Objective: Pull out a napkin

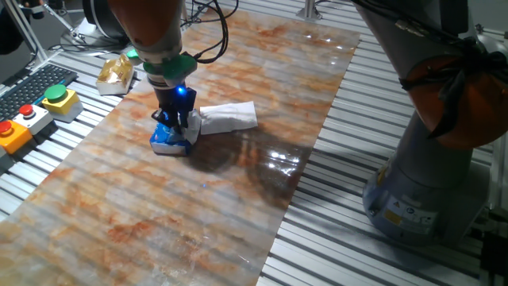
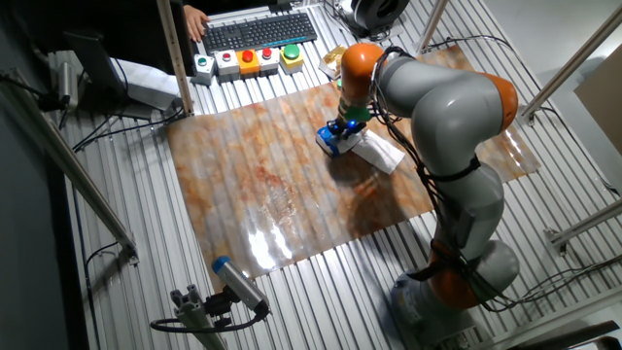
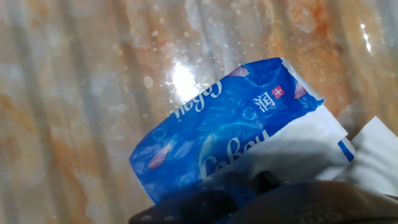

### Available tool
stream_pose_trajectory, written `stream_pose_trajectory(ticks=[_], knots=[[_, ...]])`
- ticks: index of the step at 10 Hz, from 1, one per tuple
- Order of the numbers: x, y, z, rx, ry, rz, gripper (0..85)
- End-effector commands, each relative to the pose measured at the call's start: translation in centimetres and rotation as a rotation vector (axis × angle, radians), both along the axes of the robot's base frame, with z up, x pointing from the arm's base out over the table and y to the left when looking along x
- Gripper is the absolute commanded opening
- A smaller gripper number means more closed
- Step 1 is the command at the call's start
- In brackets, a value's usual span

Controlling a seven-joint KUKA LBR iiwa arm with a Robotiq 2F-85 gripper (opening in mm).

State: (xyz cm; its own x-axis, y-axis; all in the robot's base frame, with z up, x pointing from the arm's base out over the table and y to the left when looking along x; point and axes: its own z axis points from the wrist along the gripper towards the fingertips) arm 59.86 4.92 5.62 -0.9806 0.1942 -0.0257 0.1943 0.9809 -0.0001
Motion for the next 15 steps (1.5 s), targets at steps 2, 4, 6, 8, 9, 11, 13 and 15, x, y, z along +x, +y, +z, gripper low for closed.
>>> stream_pose_trajectory(ticks=[2, 4, 6, 8, 9, 11, 13, 15], knots=[[0.12, 0.0, 0.1, 0.034, 0.01, 0.011, 0.0], [0.36, 0.1, 0.7, 0.035, 0.016, 0.006, 0.0], [0.64, 0.4, 1.7, 0.036, 0.028, 0.002, 0.0], [0.84, 0.8, 2.9, 0.039, 0.038, -0.002, 0.0], [0.72, 0.9, 3.2, 0.036, 0.039, -0.002, 0.0], [0.52, 0.9, 3.6, 0.037, 0.042, 0.0, 0.0], [0.45, 0.8, 3.9, 0.045, 0.053, 0.006, 0.0], [0.6, 0.8, 3.6, 0.042, 0.047, 0.004, 0.0]])
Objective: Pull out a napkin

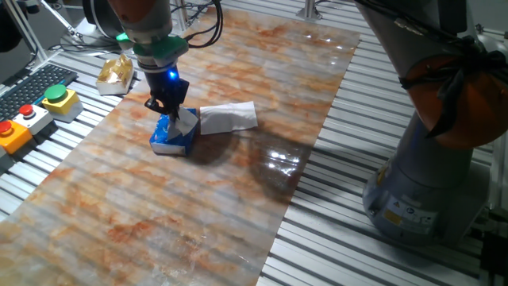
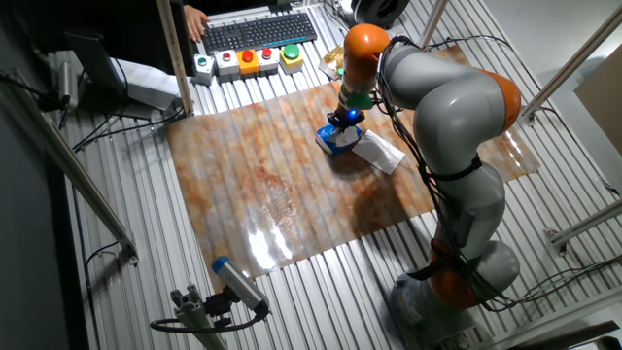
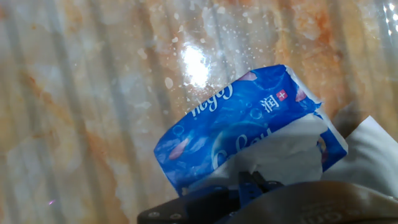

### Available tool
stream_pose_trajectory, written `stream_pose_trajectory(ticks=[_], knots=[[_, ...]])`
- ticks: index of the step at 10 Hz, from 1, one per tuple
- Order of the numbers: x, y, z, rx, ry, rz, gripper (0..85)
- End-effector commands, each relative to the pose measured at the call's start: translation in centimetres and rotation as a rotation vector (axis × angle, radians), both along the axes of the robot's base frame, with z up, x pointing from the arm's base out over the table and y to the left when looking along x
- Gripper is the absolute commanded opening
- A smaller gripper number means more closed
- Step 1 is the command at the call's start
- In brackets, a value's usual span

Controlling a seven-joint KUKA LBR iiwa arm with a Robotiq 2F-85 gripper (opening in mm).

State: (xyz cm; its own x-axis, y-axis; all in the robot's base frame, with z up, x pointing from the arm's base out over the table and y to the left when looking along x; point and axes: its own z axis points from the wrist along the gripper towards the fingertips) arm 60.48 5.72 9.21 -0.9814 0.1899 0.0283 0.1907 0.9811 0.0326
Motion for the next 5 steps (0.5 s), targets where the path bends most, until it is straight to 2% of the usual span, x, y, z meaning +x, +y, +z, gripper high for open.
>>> stream_pose_trajectory(ticks=[1, 2, 3, 5], knots=[[0.03, -0.03, 0.0, -0.004, 0.002, -0.003, 0.0], [0.03, -0.01, -0.01, -0.012, 0.002, -0.009, 0.0], [0.05, -0.01, -0.05, -0.017, 0.0, -0.012, 17.0], [0.04, 0.02, -0.07, -0.02, 0.001, -0.021, 17.0]])
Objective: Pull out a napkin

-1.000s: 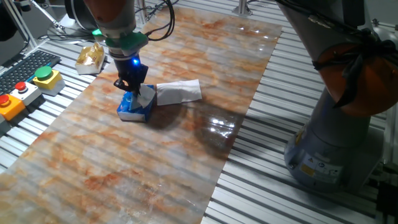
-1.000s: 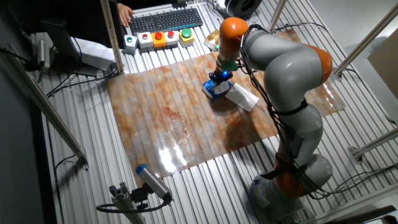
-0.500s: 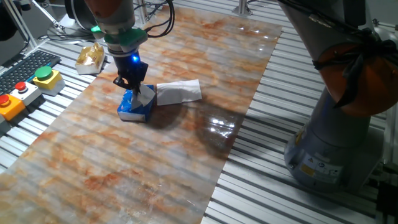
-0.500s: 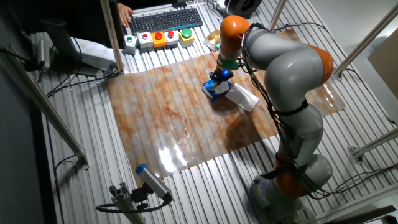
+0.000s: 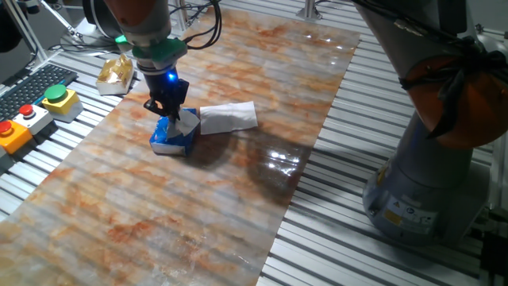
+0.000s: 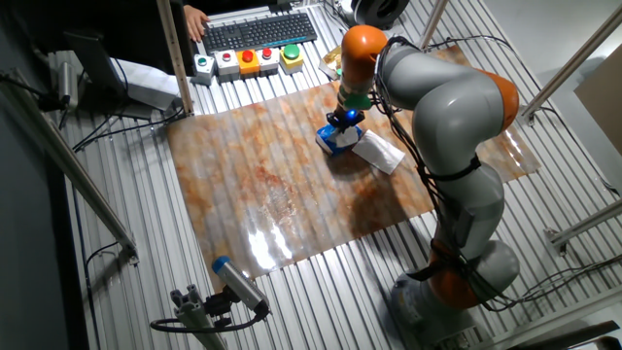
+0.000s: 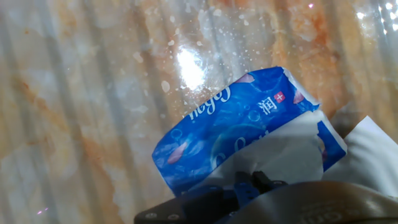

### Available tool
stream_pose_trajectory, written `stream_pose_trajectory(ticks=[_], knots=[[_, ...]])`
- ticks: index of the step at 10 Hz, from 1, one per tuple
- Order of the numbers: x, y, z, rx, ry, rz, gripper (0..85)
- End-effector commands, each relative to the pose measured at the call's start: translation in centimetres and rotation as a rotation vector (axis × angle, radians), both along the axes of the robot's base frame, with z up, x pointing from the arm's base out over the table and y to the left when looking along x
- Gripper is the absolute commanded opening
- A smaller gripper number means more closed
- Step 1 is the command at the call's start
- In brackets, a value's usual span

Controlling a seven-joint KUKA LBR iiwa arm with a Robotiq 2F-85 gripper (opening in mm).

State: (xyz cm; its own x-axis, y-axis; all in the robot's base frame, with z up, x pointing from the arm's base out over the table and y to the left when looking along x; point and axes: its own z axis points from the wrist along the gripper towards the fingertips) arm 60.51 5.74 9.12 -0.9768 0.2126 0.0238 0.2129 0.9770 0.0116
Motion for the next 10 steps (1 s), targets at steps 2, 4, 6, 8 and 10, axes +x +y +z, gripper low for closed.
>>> stream_pose_trajectory(ticks=[2, 4, 6, 8, 10], knots=[[-0.04, 0.04, 0.01, -0.004, -0.001, -0.001, 17.0], [-0.17, 0.02, 0.32, 0.007, 0.005, -0.003, 17.0], [-0.28, 0.14, 0.44, 0.006, 0.009, -0.014, 34.0], [-0.29, 0.17, 0.43, -0.006, 0.009, -0.021, 34.0], [-0.42, 0.4, 0.21, -0.006, 0.009, -0.023, 34.0]])
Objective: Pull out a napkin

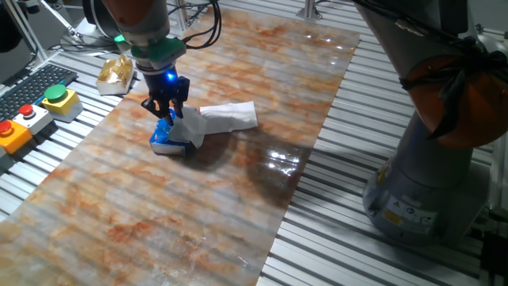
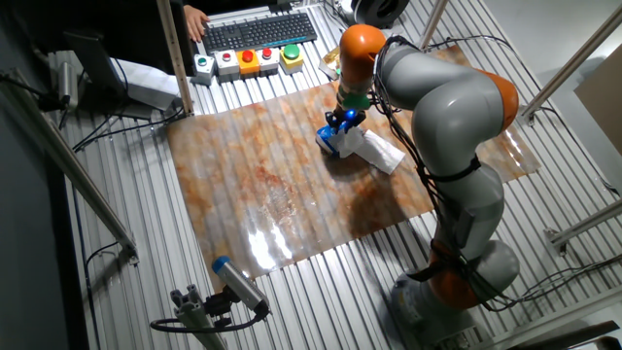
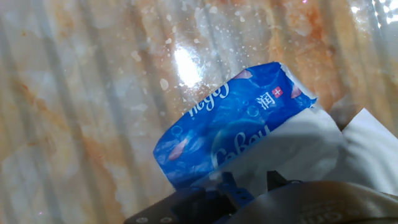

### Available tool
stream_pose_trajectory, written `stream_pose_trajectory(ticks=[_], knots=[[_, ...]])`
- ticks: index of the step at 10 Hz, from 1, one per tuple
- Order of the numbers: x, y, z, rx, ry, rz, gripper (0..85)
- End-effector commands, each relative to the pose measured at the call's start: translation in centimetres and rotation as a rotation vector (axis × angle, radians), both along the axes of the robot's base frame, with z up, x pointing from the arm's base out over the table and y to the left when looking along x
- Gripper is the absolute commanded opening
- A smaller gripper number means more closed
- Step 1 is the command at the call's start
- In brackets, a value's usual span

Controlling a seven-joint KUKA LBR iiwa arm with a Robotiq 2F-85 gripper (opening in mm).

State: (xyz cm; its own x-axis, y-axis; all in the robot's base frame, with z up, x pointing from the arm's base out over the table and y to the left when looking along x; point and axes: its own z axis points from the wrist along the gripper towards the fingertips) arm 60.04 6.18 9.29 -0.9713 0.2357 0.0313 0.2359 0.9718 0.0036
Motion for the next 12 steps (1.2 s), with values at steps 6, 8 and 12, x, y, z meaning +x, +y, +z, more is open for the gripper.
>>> stream_pose_trajectory(ticks=[6, 8, 12], knots=[[-0.99, 0.7, -1.0, -0.022, -0.018, 0.001, 34.0], [-0.89, 0.5, -1.4, -0.02, -0.026, 0.004, 34.0], [-0.76, -0.2, -2.2, -0.017, -0.037, 0.022, 17.0]])
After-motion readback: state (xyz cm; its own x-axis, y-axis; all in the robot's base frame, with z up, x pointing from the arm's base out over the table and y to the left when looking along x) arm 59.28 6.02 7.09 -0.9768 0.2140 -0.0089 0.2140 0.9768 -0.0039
